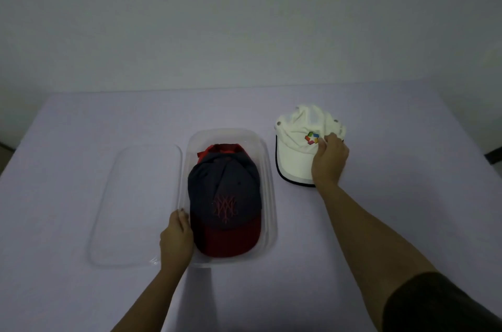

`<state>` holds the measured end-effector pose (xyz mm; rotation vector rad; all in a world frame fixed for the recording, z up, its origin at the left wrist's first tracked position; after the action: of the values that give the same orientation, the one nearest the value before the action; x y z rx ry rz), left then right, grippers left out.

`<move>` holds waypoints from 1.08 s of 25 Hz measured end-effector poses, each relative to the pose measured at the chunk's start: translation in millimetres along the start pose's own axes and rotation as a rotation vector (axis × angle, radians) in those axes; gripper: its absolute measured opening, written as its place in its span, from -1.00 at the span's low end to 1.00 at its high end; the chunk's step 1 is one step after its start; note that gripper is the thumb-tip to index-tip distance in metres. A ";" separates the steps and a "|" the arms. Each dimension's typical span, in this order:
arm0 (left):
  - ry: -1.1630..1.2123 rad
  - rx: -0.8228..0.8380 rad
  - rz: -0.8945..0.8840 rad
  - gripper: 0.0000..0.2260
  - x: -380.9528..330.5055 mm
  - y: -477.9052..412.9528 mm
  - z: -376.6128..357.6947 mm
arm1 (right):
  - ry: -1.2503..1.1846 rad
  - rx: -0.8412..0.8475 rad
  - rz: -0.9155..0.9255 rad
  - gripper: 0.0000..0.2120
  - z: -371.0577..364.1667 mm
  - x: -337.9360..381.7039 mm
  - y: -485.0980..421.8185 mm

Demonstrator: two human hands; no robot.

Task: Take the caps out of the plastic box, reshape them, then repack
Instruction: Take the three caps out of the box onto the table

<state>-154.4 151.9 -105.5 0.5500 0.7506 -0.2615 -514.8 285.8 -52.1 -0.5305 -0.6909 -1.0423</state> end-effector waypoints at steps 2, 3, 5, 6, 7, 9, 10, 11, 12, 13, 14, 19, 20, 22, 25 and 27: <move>-0.007 0.007 0.003 -0.63 2.8 -3.3 -2.3 | 0.052 0.049 -0.024 -0.81 -14.7 -16.3 -10.7; -0.008 0.009 0.007 -0.62 3.9 -5.8 -3.7 | 0.064 0.067 -0.030 -0.83 -20.4 -22.8 -16.0; -0.001 0.010 0.019 -0.62 5.2 -9.0 -4.6 | 0.066 0.111 -0.042 -0.84 -28.5 -32.3 -23.7; 0.008 0.010 0.024 -0.62 5.4 -10.0 -4.7 | 0.057 0.152 -0.047 -0.85 -31.9 -35.0 -26.2; 0.013 0.011 0.028 -0.62 5.6 -10.5 -4.8 | 0.054 0.202 -0.059 -0.85 -35.0 -36.9 -27.3; 0.016 0.016 0.035 -0.63 3.4 -9.9 -5.7 | 0.069 0.244 -0.101 -0.80 -36.3 -34.0 -24.0; 0.022 0.018 0.040 -0.64 1.1 -9.2 -6.6 | 0.066 0.224 -0.112 -0.74 -34.8 -26.2 -20.6; 0.025 0.016 0.047 -0.64 0.1 -8.0 -6.8 | 0.038 0.197 -0.064 -0.72 -34.1 -11.1 -14.7; 0.024 0.010 0.053 -0.64 -0.6 -6.5 -5.4 | -0.007 0.216 0.037 -0.72 -39.4 9.8 -6.8; 0.020 0.004 0.053 -0.65 -1.5 -5.4 -4.6 | -0.057 0.306 0.158 -0.75 -49.5 33.3 4.0; 0.018 0.002 0.049 -0.65 -2.5 -4.3 -4.3 | -0.079 0.472 0.256 -0.76 -63.4 54.8 18.5; 0.013 0.001 0.065 -0.67 -2.3 -2.0 -0.2 | 0.684 0.998 0.292 -0.33 -126.4 80.0 78.8; 0.013 -0.001 0.068 -0.67 -2.7 -1.8 -0.1 | 0.667 0.992 0.234 -0.35 -126.6 81.1 80.0; 0.007 -0.008 0.071 -0.67 -3.0 -1.5 -0.4 | 0.481 0.954 0.173 -0.44 -119.4 91.1 80.0; 0.007 -0.016 0.073 -0.67 -2.8 -0.9 1.9 | 0.068 0.931 0.242 -0.69 -94.0 116.5 93.8; 0.002 -0.016 0.063 -0.68 -5.0 0.5 2.9 | -0.143 0.867 0.286 -0.75 -66.3 130.3 102.6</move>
<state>-156.1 150.9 -100.0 0.5582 0.7353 -0.1962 -361.3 205.3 -8.9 0.0606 -1.0715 -0.3665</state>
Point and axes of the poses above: each hand's wrist, its own y-axis away from the middle knuckle, its own z-axis out of the back of the hand, x = y × z, the point moved 6 cm from there along -y, towards the middle knuckle, and after that the axes turned 15 degrees about x, right-handed, at the moved point
